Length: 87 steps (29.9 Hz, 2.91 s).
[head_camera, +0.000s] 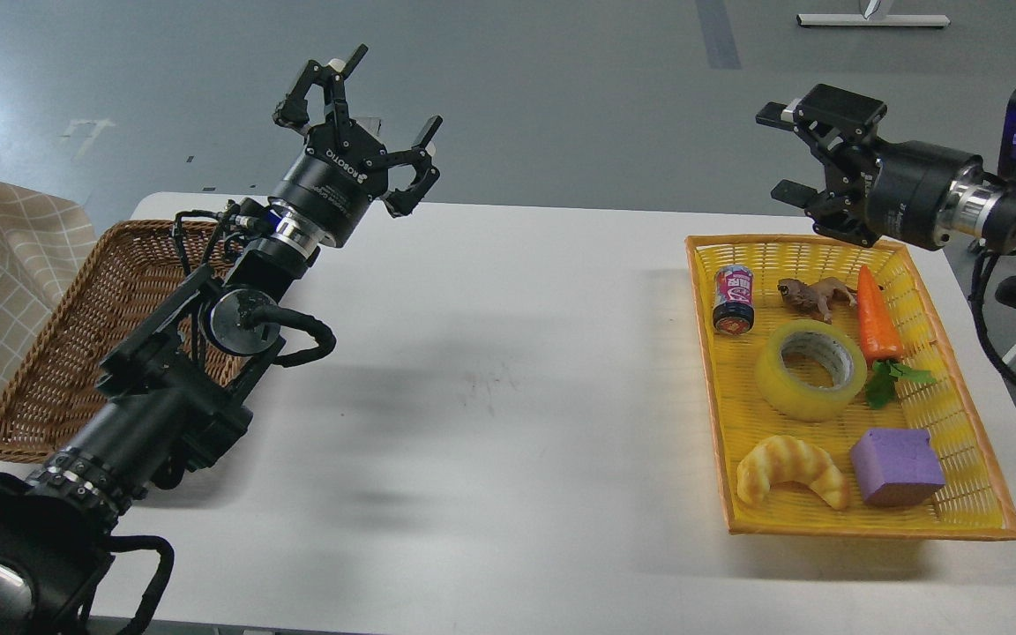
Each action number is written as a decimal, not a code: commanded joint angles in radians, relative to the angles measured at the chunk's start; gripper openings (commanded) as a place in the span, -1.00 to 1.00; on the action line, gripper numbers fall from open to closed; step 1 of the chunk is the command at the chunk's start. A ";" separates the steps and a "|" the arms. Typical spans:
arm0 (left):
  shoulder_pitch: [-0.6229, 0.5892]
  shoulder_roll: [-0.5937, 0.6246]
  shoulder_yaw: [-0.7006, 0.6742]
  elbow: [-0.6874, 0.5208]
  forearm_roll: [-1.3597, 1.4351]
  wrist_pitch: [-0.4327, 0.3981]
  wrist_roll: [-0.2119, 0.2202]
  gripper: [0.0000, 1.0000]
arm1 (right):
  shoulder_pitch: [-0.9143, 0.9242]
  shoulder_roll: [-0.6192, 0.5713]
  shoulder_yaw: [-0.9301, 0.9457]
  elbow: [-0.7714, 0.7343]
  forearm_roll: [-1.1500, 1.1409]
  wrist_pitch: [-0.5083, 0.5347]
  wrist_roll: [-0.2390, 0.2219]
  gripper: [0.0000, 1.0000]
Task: Place and transfer tape with both arms
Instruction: 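Move the right gripper over the tray toward the tape roll, then insert the right gripper into the tape roll's hole and grip it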
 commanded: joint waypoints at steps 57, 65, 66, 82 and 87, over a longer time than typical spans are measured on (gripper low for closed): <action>-0.003 0.009 0.000 -0.026 0.000 0.000 -0.001 0.96 | -0.251 -0.012 -0.020 0.039 -0.968 0.000 -0.002 0.93; 0.000 0.012 -0.002 -0.026 0.000 0.000 -0.001 0.96 | -0.255 0.003 -0.059 0.034 -1.009 0.000 -0.002 0.93; 0.000 0.012 -0.002 -0.026 0.000 0.000 -0.001 0.96 | -0.255 0.008 -0.062 0.034 -1.009 0.000 -0.002 0.93; 0.000 0.012 -0.003 -0.026 0.000 0.000 -0.002 0.96 | -0.291 0.015 -0.063 0.031 -1.047 0.000 -0.033 0.83; 0.000 0.012 -0.005 -0.026 0.000 0.000 -0.002 0.96 | -0.301 0.038 -0.063 0.010 -1.050 0.000 -0.033 0.83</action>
